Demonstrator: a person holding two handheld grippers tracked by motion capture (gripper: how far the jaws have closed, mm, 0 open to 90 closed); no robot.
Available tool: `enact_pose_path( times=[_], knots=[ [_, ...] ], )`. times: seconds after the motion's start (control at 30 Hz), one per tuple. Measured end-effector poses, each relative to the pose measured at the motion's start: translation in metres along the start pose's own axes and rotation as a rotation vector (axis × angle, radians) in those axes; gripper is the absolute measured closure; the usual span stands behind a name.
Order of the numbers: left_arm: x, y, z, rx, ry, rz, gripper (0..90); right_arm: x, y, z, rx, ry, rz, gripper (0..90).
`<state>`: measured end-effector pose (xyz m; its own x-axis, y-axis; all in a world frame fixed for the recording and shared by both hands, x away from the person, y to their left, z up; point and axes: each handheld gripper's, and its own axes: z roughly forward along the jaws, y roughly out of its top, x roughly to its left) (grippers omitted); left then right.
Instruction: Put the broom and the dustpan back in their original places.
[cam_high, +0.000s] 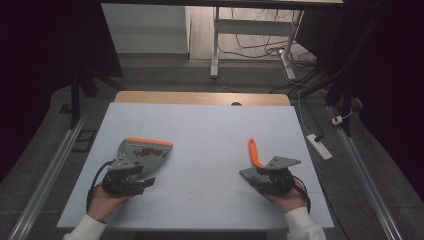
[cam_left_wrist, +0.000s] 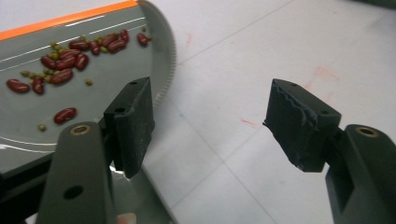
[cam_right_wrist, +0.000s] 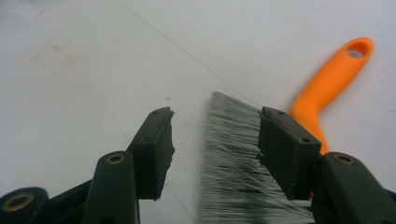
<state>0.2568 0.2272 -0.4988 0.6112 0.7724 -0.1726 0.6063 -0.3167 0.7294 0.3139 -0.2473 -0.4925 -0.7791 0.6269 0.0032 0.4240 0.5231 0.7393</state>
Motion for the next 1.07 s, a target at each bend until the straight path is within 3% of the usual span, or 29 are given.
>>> enact_pose_path(
  times=[0.27,0.5,1.07],
  knots=[
    [-0.006,-0.004,0.003,0.008,-0.022,0.023,33.1,0.006,-0.012,-0.008,-0.031,0.005,-0.021,44.7],
    [-0.006,-0.004,0.007,0.024,-0.025,0.019,33.1,0.001,-0.016,-0.012,-0.053,0.013,0.001,44.8],
    [-0.005,-0.005,0.009,0.038,-0.026,0.004,32.9,0.003,-0.015,-0.010,-0.043,0.014,-0.016,44.9]
  ],
)
